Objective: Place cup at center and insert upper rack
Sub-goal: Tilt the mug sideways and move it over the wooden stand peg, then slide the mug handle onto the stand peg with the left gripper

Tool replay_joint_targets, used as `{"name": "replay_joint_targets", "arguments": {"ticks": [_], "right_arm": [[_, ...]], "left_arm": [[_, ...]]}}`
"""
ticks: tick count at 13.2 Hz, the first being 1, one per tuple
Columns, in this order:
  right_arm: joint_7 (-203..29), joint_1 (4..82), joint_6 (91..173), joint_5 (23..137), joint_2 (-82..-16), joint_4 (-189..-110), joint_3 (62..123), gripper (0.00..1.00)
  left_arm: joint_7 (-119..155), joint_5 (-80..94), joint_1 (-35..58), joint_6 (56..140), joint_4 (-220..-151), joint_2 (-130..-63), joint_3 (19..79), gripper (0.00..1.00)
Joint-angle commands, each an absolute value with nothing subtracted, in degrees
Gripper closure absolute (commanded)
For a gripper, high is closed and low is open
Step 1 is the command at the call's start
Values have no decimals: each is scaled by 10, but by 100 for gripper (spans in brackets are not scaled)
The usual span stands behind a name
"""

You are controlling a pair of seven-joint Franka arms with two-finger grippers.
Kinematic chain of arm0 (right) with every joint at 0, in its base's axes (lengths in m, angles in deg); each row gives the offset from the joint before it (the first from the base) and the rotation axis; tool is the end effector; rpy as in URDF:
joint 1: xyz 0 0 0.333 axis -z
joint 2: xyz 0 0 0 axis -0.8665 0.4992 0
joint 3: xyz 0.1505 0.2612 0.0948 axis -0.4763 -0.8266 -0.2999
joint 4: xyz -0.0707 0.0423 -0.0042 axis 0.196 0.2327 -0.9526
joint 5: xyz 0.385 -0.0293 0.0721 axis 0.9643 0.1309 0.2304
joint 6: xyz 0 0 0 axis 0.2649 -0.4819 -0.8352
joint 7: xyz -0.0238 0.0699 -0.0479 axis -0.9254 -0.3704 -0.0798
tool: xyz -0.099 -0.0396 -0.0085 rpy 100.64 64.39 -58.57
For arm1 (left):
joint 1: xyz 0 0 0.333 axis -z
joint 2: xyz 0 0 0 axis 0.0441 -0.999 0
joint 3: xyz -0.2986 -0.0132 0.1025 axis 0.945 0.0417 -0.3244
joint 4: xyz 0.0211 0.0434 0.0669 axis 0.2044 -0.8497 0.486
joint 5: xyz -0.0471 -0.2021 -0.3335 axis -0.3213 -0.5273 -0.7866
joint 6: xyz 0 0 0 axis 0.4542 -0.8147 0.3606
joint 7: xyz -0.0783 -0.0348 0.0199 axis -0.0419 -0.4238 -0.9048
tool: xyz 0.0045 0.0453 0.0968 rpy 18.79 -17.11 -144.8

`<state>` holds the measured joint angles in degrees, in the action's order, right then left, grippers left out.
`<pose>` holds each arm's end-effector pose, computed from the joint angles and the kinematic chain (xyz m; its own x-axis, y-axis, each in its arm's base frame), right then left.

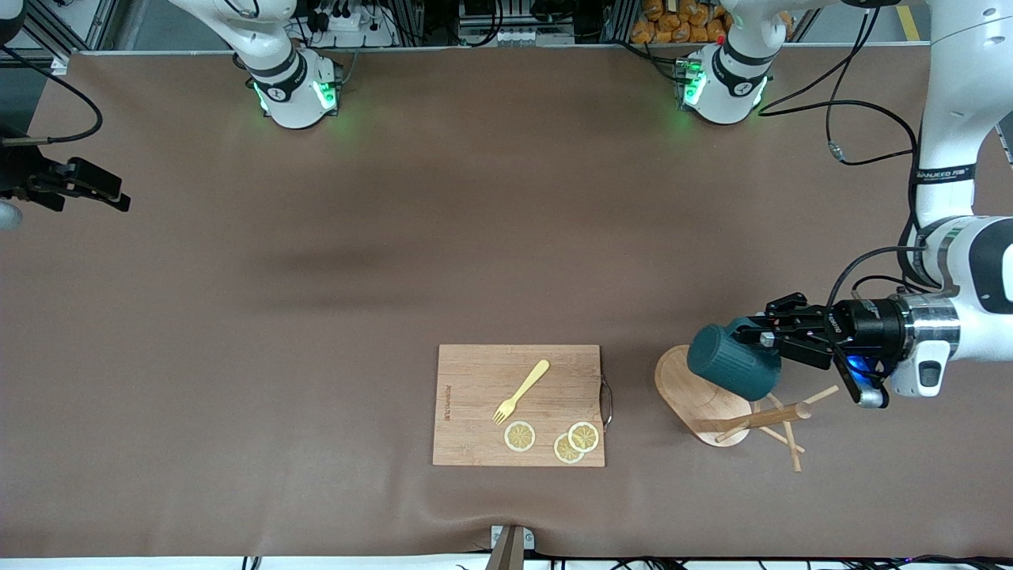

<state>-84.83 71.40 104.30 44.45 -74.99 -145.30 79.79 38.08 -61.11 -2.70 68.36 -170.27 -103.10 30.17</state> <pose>0.5343 -0.0345 0.6051 0.9966 -0.0258 -0.0777 -0.0282 -0.9992 -0.0297 0.6884 -0.0393 0.4016 0.5936 0.1162 -0.7963 0.8034 -0.1436 0.5779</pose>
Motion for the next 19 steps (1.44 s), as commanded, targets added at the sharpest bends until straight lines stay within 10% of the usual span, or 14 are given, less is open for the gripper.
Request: {"name": "replay_joint_targets", "arguments": {"ticks": [1, 19], "right_arm": [[-845, 713, 1043, 435, -756, -1463, 795, 0], [-835, 711, 1017, 436, -761, -1457, 795, 0]], "left_arm": [[358, -624, -28, 680, -1717, -1026, 302, 100], [300, -640, -66, 662, -1727, -1063, 303, 100]]}}
